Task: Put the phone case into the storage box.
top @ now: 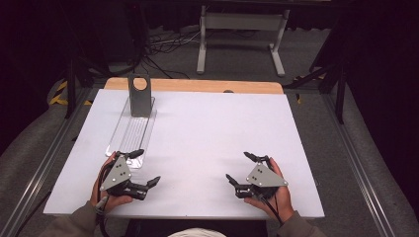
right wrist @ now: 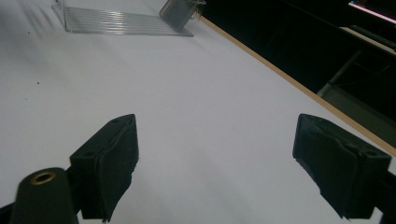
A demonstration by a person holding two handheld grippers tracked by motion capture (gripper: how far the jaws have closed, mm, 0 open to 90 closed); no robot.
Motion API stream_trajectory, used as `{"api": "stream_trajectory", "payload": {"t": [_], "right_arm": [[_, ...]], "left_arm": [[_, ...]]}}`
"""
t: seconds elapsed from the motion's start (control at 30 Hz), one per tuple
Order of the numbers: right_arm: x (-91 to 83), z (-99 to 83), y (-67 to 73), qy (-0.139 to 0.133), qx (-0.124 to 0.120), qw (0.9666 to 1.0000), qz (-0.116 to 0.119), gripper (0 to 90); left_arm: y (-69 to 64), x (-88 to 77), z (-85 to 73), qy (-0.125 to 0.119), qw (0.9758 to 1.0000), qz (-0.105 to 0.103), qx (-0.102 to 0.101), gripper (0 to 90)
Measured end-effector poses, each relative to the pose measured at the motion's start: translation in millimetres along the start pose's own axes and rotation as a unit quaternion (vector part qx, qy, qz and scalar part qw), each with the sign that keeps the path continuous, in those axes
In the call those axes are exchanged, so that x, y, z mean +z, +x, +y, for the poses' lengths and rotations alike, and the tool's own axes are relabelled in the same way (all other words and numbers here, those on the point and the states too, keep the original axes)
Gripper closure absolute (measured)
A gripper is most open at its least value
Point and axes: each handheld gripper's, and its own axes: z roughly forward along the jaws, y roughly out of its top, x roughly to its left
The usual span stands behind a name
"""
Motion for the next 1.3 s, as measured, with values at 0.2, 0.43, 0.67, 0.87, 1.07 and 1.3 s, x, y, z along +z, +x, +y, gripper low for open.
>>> {"api": "stream_trajectory", "payload": {"t": [0.2,0.43,0.67,0.87,1.07,1.3], "right_arm": [[0.1,-1.9,0.2,0.001,-0.006,1.0,0.003,15.4],[-1.3,-1.8,0.1,-0.002,-0.006,1.0,0.001,14.9],[-1.3,-1.2,1.1,-0.001,-0.008,1.0,-0.003,15.1],[1.2,0.2,5.1,0.003,-0.015,0.9999,0.0,15.1],[1.6,-1.3,3.1,0.004,-0.014,0.9999,0.001,15.2],[1.4,-2.9,3.1,0.006,-0.011,0.9999,0.001,17.5]], "left_arm": [[2.2,2.8,-3.3,0.01,0.9999,-0.001,-0.012,3.3],[1.8,2.1,-2.6,0.007,0.9999,0.002,-0.013,3.4],[1.8,0.1,-1.2,0.0,0.9999,0.003,-0.01,3.7],[3.2,-3.1,0.2,-0.01,0.9999,0.002,-0.012,3.9],[1.0,0.3,0.9,-0.01,0.9999,-0.001,-0.014,4.0],[3.7,1.4,2.3,-0.01,0.9999,0.005,-0.009,4.1]]}}
